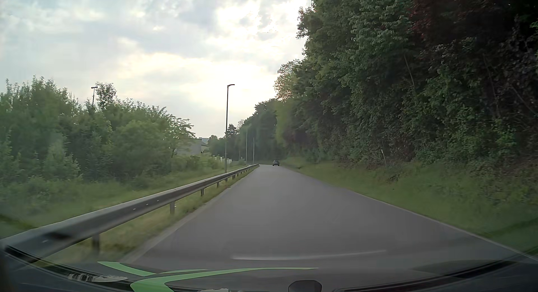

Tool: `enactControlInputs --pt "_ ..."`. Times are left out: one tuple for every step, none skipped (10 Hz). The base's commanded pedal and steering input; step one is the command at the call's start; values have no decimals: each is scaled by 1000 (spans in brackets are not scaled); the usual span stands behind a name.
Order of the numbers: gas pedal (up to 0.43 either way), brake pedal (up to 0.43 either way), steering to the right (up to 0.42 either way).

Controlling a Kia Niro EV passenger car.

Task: Follow the waypoints while adhering to traffic rules and regulations

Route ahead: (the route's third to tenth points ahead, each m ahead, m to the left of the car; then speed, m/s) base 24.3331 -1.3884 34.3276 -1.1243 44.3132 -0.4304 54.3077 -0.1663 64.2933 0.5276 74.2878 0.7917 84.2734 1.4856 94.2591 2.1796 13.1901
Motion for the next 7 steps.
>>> enactControlInputs --pt "98 0 -3" --pt "98 0 -3" --pt "98 0 -2" --pt "98 0 -3" --pt "98 0 -3" --pt "98 0 -2" --pt "98 0 -1"
